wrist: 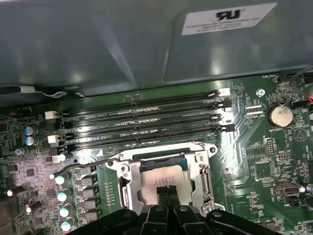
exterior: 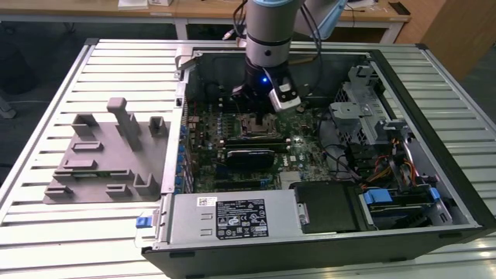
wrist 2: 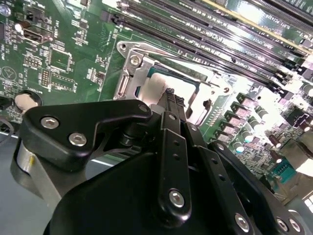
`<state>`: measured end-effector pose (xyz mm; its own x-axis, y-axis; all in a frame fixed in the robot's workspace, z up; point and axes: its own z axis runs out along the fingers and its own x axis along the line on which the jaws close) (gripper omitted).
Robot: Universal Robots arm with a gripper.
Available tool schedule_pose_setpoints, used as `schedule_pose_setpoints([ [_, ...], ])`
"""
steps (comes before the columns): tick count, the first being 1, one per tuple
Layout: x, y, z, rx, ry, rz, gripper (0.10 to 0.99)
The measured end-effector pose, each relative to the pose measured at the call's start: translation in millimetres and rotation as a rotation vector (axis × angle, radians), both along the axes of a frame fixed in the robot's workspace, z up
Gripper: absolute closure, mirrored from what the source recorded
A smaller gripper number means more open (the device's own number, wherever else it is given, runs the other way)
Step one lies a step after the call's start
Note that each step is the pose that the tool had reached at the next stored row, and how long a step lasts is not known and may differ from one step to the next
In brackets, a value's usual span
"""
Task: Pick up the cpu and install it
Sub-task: 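Close the cpu cover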
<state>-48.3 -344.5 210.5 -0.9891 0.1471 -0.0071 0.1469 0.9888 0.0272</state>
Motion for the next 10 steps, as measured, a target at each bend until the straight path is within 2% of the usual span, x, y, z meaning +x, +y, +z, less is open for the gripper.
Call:
schedule_pose_setpoints([
  [5, -5.1, -0.3, -0.9, 0.005, -0.0012, 0.004, 0.980],
  [10, -7.1, -0.4, -1.8, 0.009, -0.0028, 0.034, 0.980],
])
